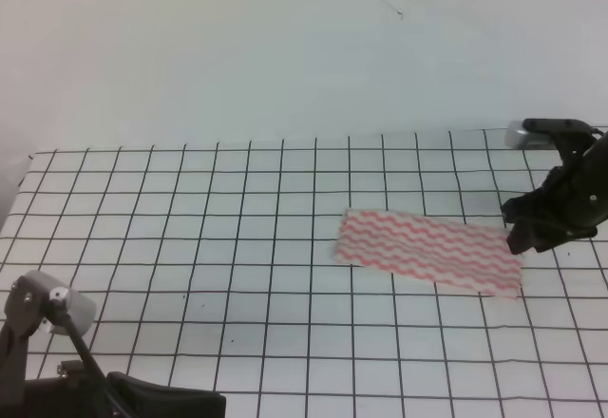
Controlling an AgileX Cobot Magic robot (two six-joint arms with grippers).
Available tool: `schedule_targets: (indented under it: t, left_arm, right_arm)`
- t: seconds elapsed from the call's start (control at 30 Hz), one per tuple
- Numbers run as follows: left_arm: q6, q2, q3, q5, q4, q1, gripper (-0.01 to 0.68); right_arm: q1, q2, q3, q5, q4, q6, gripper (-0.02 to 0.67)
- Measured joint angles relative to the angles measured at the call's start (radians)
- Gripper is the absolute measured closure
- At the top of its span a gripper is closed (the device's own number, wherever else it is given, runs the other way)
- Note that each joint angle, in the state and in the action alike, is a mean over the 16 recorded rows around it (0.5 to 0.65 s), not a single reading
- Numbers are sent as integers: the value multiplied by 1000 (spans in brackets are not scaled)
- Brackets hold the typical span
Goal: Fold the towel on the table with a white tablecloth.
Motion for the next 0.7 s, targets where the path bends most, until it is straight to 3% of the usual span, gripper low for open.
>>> schedule_targets:
  t: [0.53, 0.7]
  left_arm:
    - [0, 0, 0, -10, 0, 0, 672]
    - [0, 0, 0, -9, 0, 0, 672]
  right_arm:
    - [-1, 49, -5, 27, 86, 28, 365]
    - [-1, 61, -7, 23, 111, 7, 405]
